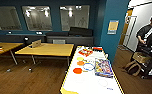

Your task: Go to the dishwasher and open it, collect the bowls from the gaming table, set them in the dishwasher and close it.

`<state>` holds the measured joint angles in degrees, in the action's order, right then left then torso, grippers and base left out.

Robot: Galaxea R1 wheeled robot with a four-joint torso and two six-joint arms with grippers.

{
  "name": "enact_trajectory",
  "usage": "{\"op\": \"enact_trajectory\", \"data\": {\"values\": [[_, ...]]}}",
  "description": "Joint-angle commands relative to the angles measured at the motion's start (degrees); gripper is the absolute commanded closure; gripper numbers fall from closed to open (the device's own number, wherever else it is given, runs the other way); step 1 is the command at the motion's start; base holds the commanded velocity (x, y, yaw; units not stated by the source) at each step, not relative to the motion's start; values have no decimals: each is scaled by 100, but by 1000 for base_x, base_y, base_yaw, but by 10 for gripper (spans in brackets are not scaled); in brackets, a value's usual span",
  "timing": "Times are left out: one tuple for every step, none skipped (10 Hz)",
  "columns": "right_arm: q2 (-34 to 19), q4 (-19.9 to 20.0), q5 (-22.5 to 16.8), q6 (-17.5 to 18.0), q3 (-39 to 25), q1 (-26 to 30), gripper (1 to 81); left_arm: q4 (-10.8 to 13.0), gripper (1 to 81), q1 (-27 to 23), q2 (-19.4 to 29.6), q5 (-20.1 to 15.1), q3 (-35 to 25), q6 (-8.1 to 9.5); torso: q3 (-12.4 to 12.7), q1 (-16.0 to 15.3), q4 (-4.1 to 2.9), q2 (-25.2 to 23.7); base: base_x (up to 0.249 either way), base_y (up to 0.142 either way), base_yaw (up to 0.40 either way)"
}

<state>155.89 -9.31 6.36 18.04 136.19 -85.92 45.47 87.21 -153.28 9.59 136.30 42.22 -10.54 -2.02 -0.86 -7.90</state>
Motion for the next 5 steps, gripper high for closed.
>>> {"op": "enact_trajectory", "data": {"values": [[-223, -88, -250, -11, 178, 219, 811, 76, 811, -209, 140, -98, 11, -3, 0, 0, 0, 0, -100, 0, 0], [-214, -97, -250, -11, 214, 228, 811, 67, 811, -209, 123, -98, 63, -3, 0, 0, 0, 0, -99, 0, 0], [-205, -97, -258, -11, 222, 245, 811, 58, 811, -209, 105, -98, 98, -3, 0, 0, 0, 0, -100, 0, 0], [-188, -140, -258, -11, 231, 246, 811, 58, 811, -200, 96, -98, 133, -3, 0, 0, 0, 0, -100, 0, 0], [-135, -158, -258, -11, 275, 229, 811, 58, 811, -199, 69, -98, 168, -3, 2, 2, 0, 0, -99, 0, 0]]}}
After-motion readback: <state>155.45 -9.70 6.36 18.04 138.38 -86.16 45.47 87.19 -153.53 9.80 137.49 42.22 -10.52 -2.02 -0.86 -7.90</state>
